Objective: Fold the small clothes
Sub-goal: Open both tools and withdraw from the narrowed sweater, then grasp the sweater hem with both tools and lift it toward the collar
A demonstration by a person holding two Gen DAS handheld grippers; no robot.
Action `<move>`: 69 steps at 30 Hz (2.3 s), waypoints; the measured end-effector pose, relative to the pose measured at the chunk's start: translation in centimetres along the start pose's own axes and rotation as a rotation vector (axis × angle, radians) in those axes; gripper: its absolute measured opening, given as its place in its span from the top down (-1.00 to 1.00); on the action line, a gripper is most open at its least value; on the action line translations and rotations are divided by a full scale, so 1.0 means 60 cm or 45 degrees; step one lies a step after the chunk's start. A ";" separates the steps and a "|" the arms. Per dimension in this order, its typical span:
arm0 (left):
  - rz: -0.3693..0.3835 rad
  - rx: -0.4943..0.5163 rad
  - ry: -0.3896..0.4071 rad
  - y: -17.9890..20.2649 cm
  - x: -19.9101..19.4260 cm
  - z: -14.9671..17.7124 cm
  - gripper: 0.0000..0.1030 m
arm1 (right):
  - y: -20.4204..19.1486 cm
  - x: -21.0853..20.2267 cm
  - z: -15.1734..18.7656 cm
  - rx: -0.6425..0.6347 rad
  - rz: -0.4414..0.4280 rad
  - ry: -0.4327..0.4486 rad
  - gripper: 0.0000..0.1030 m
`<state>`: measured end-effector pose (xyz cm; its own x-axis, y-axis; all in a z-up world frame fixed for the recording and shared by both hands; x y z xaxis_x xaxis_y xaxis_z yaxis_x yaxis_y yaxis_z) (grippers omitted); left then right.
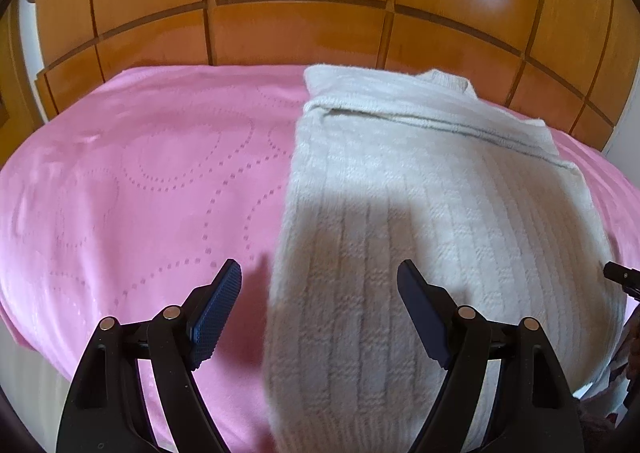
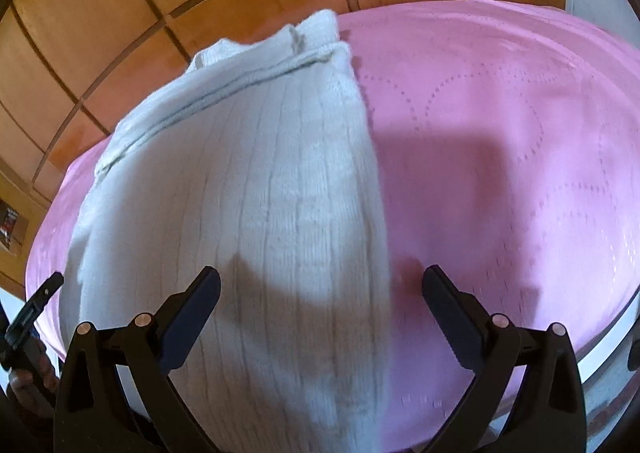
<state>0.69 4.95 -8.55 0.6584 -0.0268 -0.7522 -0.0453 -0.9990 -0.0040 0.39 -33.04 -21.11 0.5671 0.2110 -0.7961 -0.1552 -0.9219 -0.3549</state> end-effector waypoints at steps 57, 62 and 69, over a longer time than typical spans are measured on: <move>0.539 -0.261 -0.089 -0.055 0.126 -0.099 -0.40 | -0.010 0.032 -0.092 0.123 -0.184 0.081 -0.71; 0.521 -0.151 -0.137 -0.027 0.138 -0.095 0.55 | -0.038 0.050 -0.099 0.077 -0.194 0.029 0.51; 0.605 -0.200 -0.113 -0.041 0.096 -0.077 0.69 | -0.039 -0.007 -0.081 0.125 -0.325 0.032 0.68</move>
<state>8.10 7.10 -9.83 0.5258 -0.4830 -0.7001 -0.2058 -0.8709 0.4463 4.48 -32.55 -17.56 0.6177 0.4234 -0.6628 -0.0813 -0.8038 -0.5893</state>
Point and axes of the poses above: each gripper's, at about its wrist camera, not at the fingertips, and x roughly the way its jaws point, y to its right, z to its underside, the point moved 4 cm from there along x, roughly the way its jaws point, and after that the axes turned 6 degrees about x, right-handed, at the moved point
